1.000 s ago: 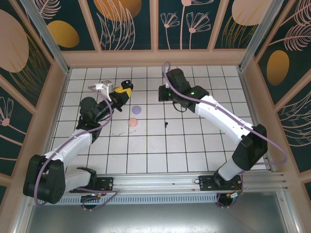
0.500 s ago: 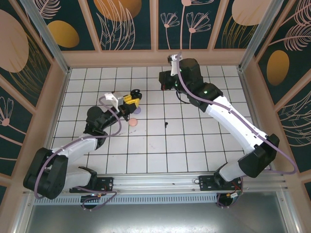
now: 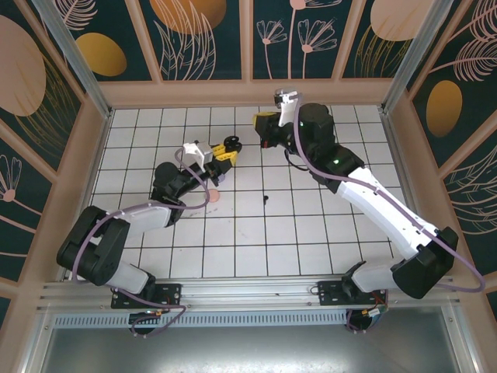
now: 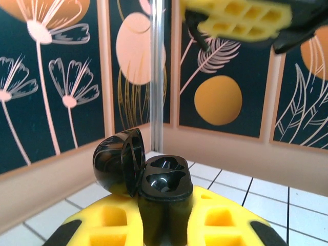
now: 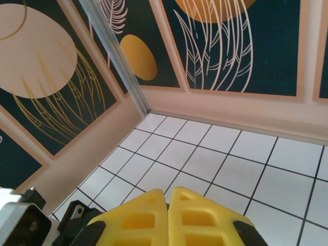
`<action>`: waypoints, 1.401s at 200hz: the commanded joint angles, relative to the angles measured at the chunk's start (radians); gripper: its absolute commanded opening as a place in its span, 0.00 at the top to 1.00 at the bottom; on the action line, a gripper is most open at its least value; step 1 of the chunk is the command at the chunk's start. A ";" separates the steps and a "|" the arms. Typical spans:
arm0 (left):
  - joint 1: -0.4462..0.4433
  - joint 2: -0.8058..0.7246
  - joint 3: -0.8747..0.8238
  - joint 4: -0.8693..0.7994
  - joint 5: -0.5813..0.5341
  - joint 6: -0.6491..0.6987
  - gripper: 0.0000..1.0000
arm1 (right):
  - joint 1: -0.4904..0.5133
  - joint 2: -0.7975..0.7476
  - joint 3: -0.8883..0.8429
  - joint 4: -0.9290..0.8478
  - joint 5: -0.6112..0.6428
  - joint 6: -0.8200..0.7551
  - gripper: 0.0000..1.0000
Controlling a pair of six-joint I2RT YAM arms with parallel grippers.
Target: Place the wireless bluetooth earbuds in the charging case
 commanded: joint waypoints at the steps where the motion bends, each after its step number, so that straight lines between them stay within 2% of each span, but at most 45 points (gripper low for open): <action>1: -0.011 0.023 0.053 0.091 0.040 0.013 1.00 | -0.007 -0.034 -0.041 0.150 -0.068 -0.035 0.98; 95: -0.022 0.006 0.093 0.070 0.086 0.026 1.00 | 0.008 -0.056 -0.128 0.332 -0.207 -0.046 0.99; 123: -0.028 -0.016 0.093 0.065 0.070 0.044 1.00 | 0.029 -0.071 -0.157 0.371 -0.202 -0.060 0.99; 163: -0.045 -0.087 0.091 -0.069 -0.042 0.215 1.00 | 0.051 -0.100 -0.203 0.450 -0.182 -0.064 1.00; 186: -0.045 -0.116 0.096 -0.127 -0.059 0.269 1.00 | 0.068 -0.106 -0.221 0.489 -0.168 -0.070 1.00; 280: -0.045 -0.118 0.143 -0.165 -0.017 0.235 1.00 | 0.104 -0.087 -0.263 0.575 -0.120 -0.067 1.00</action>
